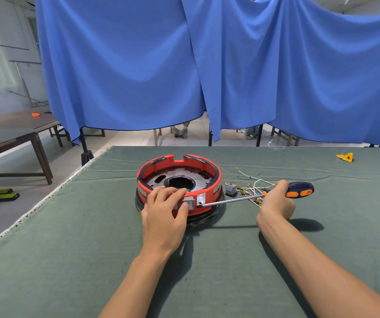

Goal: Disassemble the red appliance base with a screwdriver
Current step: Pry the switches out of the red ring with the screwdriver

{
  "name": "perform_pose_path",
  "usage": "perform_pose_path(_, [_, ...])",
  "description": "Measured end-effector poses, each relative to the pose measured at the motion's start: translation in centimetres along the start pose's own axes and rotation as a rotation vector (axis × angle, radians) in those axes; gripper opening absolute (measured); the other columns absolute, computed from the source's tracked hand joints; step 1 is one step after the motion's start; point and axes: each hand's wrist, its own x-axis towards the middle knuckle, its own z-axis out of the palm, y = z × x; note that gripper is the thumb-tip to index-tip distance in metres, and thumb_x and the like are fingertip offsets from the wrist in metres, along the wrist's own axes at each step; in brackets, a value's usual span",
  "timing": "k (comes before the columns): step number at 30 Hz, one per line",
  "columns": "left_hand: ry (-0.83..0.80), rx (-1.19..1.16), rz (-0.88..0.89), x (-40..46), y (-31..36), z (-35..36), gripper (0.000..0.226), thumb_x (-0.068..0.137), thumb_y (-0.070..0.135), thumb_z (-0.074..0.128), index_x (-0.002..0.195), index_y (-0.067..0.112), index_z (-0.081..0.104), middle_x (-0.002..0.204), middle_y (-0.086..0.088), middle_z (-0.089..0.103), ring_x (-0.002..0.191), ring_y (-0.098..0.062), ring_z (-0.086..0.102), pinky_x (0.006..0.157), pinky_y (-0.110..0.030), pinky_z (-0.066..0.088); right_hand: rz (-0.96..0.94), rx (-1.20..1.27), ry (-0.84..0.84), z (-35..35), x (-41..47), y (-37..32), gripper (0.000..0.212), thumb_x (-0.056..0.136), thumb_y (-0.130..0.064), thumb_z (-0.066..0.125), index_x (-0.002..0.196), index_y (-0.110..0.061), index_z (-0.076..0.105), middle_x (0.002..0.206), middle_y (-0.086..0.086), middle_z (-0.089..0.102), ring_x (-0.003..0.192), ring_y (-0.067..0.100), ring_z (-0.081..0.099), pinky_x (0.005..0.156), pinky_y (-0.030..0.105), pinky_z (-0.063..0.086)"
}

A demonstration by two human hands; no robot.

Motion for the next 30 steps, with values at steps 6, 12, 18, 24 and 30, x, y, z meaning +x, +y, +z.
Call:
perform_pose_path(6, [-0.024,0.021,0.022,-0.1,-0.1,-0.2,0.038,0.085,0.032,0.064,0.123,0.034,0.059,0.117,0.022,0.047,0.126,-0.002,0.027,0.103,-0.049,0.031,-0.024,0.01,0.024,0.0,-0.5,0.4,0.033,0.082,-0.042,0.049,0.061,-0.016,0.054,0.058,-0.005,0.056,0.055,0.014,0.048,0.05,0.03,0.033])
perform_pose_path(12, [-0.099,0.182,0.085,-0.3,-0.4,-0.6,0.064,0.072,0.032,0.076,0.131,0.035,0.052,0.127,0.016,0.047,0.129,-0.008,0.026,0.1,-0.05,0.035,-0.02,0.037,0.047,-0.1,-0.6,0.7,0.034,0.081,-0.044,0.048,0.064,-0.016,0.057,0.058,-0.006,0.058,0.054,0.013,0.049,0.048,0.028,0.032])
perform_pose_path(18, [-0.067,0.229,0.1,-0.3,-0.4,-0.2,0.065,0.07,0.019,0.078,0.129,0.03,0.055,0.126,0.01,0.052,0.126,-0.012,0.029,0.094,-0.048,0.037,-0.002,-0.003,0.048,0.8,-0.2,0.7,0.034,0.083,-0.043,0.046,0.065,-0.015,0.051,0.061,-0.002,0.056,0.055,0.017,0.049,0.048,0.029,0.033])
perform_pose_path(24, [-0.025,0.217,0.113,-0.1,-0.5,0.2,0.063,0.067,0.014,0.08,0.125,0.027,0.06,0.12,0.006,0.057,0.121,-0.019,0.037,0.088,-0.048,0.038,-0.012,-0.066,0.034,2.0,-0.1,1.0,0.036,0.083,-0.043,0.046,0.062,-0.015,0.048,0.06,-0.002,0.051,0.055,0.019,0.046,0.055,0.033,0.035])
perform_pose_path(30, [-0.047,0.226,0.108,-0.3,-0.2,0.3,0.064,0.069,0.019,0.079,0.127,0.031,0.058,0.122,0.01,0.056,0.122,-0.016,0.034,0.09,-0.049,0.038,-0.005,-0.133,-0.074,3.4,-1.1,1.8,0.036,0.084,-0.041,0.046,0.061,-0.014,0.052,0.041,-0.008,0.053,0.054,0.016,0.049,0.051,0.031,0.035])
